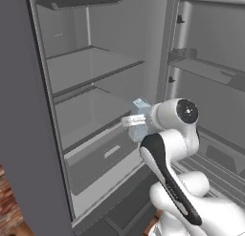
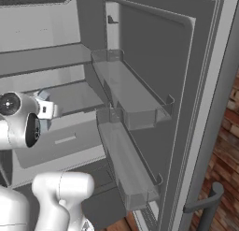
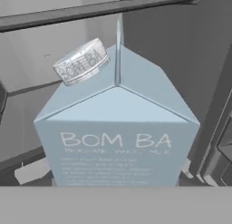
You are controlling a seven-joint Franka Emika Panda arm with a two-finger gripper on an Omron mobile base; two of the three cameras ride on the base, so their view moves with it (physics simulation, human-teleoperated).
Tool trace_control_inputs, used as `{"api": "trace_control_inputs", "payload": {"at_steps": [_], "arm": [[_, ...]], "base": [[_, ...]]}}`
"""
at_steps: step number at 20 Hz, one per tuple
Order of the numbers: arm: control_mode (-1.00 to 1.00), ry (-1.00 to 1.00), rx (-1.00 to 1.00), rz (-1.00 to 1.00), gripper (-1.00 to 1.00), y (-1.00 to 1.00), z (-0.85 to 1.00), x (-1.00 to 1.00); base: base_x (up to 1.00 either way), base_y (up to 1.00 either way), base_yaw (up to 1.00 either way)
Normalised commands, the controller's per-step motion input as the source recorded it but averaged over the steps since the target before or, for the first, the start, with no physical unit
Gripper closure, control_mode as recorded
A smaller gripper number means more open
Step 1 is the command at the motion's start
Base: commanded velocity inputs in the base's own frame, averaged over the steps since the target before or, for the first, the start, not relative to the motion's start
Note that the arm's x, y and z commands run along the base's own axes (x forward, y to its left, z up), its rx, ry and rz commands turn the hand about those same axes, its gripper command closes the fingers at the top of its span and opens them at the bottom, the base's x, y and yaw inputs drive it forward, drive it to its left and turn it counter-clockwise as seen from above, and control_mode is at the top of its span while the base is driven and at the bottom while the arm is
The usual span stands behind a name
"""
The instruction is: Take a sugar cube from the saucer and place it inside the coffee. Then, grab milk from the fridge and place it next to the coffee on the counter to sweeten the coffee.
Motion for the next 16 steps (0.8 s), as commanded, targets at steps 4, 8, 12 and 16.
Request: {"api": "trace_control_inputs", "payload": {"at_steps": [4, 8, 12, 16], "arm": [[1.0, -0.07, 0.0, 0.04, 1.0, -0.15, 0.25, -0.5], [1.0, 0.0, 0.0, 0.0, 1.0, 0.0, 0.0, 0.0], [1.0, 0.0, 0.0, 0.0, 1.0, 0.0, 0.0, 0.0], [1.0, 0.0, 0.0, 0.0, 1.0, 0.0, 0.0, 0.0]], "base": [[-0.5, -0.16, 0.16], [-1.0, -0.36, 0.67], [-0.9, -0.28, 0.87], [-0.36, 0.76, 0.79]]}}
